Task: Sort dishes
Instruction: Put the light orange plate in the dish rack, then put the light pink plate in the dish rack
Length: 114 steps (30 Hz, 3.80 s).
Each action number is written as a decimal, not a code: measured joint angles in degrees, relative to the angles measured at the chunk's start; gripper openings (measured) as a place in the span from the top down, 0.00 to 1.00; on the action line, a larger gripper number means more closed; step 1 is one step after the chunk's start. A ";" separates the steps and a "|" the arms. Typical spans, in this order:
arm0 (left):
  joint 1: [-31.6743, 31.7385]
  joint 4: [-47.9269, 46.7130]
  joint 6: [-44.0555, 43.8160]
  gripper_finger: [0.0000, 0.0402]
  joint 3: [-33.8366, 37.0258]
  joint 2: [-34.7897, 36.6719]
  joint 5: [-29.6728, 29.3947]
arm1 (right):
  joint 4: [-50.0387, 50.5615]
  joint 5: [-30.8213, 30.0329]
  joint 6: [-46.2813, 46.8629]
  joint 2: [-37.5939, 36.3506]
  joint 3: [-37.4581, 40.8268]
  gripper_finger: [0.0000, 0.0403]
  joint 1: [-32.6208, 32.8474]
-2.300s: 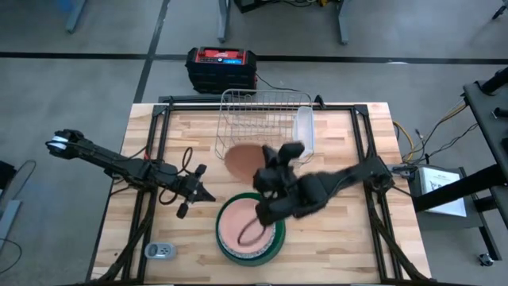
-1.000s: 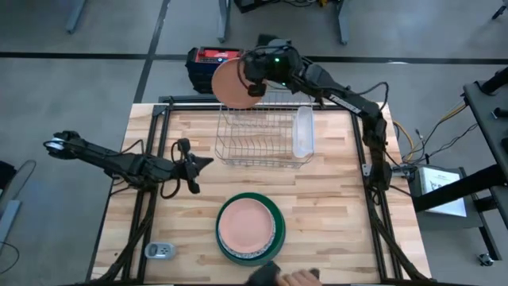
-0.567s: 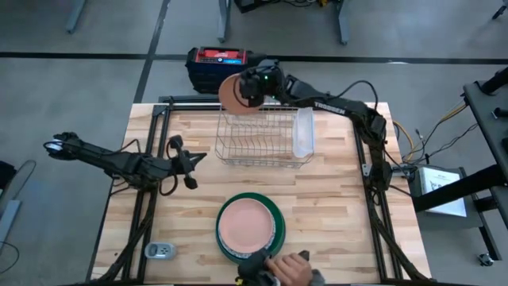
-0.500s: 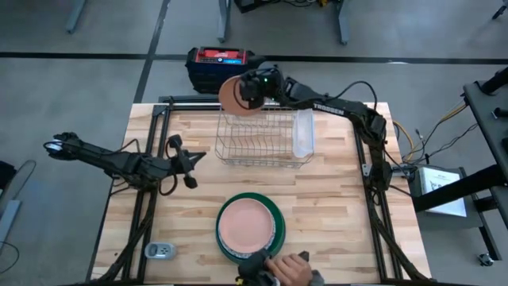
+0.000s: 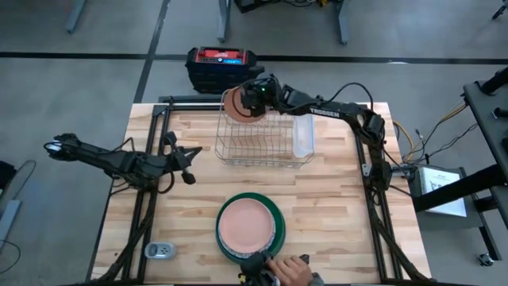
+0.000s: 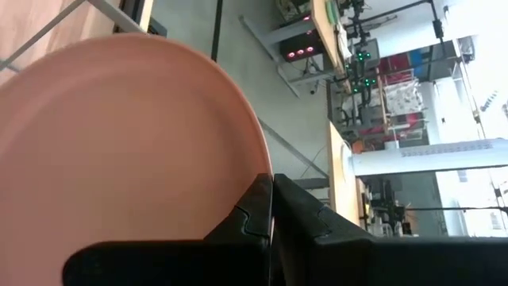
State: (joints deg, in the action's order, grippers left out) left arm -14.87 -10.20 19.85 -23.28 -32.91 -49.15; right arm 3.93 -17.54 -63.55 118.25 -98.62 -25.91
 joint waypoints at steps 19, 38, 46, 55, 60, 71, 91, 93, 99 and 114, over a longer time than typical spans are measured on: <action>0.00 -0.17 -1.61 1.00 0.06 -0.21 0.17 | 0.36 -0.48 5.06 1.85 0.76 0.93 -0.24; -0.02 -0.15 -1.95 1.00 0.15 -0.37 0.71 | 1.81 -12.71 2.62 -0.43 0.41 0.59 3.11; -0.02 1.34 -2.62 1.00 0.17 -1.11 17.62 | 9.00 -21.02 16.36 -9.64 0.34 0.57 8.01; -0.02 1.92 -3.94 1.00 -1.88 -6.23 36.12 | 31.80 -4.90 59.83 -24.28 7.90 0.61 17.23; -0.07 -0.17 -4.35 1.00 -3.68 -11.41 44.68 | 26.34 -10.83 70.09 -30.05 21.40 0.64 30.61; -0.02 -0.80 -5.81 1.00 -4.99 -15.75 45.70 | 6.31 -20.11 100.33 -27.25 37.13 0.68 49.13; -2.72 -2.48 -22.55 1.00 -3.66 -29.55 56.23 | 9.52 -9.47 122.59 -18.72 31.36 0.60 53.38; -2.88 -0.27 -22.67 1.00 -3.90 -31.60 56.27 | 9.38 -9.49 124.17 -18.10 31.35 0.60 53.66; -3.10 1.28 -22.61 1.00 -4.48 -35.39 56.30 | 11.69 -8.82 131.29 -13.98 31.40 0.61 53.94; -3.15 4.46 -20.49 1.00 -5.00 -39.14 56.80 | 13.59 -8.92 132.01 -10.92 31.38 0.59 50.88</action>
State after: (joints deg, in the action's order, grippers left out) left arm -18.02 -5.74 -0.64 -28.28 -72.05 7.66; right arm 17.52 -26.46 68.46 107.33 -67.24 24.97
